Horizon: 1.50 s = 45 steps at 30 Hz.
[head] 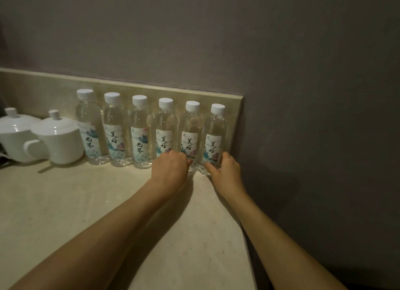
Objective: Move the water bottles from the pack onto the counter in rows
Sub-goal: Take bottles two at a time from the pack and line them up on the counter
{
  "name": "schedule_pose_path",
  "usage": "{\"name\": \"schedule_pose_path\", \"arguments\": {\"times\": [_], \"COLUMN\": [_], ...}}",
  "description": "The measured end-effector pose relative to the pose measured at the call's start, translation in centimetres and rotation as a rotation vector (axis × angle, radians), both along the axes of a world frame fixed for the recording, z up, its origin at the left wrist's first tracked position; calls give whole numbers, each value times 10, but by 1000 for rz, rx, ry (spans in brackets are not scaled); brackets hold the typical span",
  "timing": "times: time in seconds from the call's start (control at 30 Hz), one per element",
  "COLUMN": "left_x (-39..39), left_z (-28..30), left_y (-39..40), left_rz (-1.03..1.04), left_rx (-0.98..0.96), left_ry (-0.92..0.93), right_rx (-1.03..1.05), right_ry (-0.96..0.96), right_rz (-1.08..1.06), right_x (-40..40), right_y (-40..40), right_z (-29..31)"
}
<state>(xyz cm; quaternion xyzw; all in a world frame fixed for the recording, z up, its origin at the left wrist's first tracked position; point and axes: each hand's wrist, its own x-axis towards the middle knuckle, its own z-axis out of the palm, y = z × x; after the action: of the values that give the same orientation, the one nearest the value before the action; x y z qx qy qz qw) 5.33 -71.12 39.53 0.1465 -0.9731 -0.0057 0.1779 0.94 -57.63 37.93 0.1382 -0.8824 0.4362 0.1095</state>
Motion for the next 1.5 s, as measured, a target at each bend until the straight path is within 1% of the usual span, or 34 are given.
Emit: {"name": "schedule_pose_path", "arguments": {"times": [0.1,0.8,0.97,1.27,1.37,1.5], "left_x": [0,1,3,16,23,32], "left_z": [-1,-7,-8,1,1,-1], "left_y": [1,3,1,-9,-9,-8], "left_rz": [-9,-13,-19,-76,-99,-130], "left_rx": [-6,125,123,192,211,259], "left_ry": [1,101,93,96,120,148], "right_rx": [9,75,117,169,153,66], "right_ry": [-1,-14,-39,-97,-123,-145], "right_rz": [-8,-64,-68,-87,-91,-123], "right_x": [-2,8,10,15,16,24], "right_y": [-1,-6,-8,-14,-15,-11], "right_z": [0,6,10,19,20,20]}}
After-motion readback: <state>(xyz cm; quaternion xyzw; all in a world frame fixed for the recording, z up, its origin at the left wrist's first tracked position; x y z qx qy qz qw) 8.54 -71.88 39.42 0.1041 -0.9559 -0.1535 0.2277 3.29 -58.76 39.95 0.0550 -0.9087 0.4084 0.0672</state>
